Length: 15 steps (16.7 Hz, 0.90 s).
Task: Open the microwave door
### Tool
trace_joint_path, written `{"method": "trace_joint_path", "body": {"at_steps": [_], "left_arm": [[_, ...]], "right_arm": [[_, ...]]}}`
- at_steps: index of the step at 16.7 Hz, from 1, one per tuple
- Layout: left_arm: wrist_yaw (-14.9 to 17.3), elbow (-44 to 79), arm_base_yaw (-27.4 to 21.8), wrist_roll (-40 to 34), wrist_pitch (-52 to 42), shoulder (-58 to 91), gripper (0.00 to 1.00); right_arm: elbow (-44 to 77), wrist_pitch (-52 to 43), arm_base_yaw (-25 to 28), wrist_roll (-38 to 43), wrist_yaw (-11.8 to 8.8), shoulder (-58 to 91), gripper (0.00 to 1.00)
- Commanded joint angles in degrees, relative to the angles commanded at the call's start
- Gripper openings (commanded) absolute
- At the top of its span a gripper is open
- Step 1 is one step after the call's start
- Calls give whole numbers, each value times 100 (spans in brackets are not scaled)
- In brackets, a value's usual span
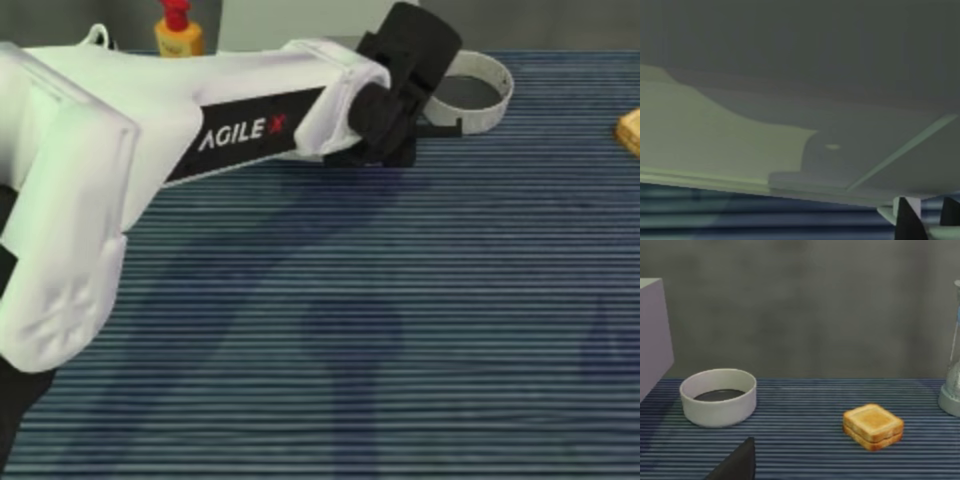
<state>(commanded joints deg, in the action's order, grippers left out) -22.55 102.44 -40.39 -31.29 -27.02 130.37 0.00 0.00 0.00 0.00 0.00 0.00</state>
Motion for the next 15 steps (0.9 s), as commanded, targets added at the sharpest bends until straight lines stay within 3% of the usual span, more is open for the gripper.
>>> {"method": "trace_joint_path", "body": {"at_steps": [15], "left_arm": [[217, -527, 29, 333, 347, -302, 0]], "right_arm": [[0, 0, 0, 0, 0, 0, 100]]}}
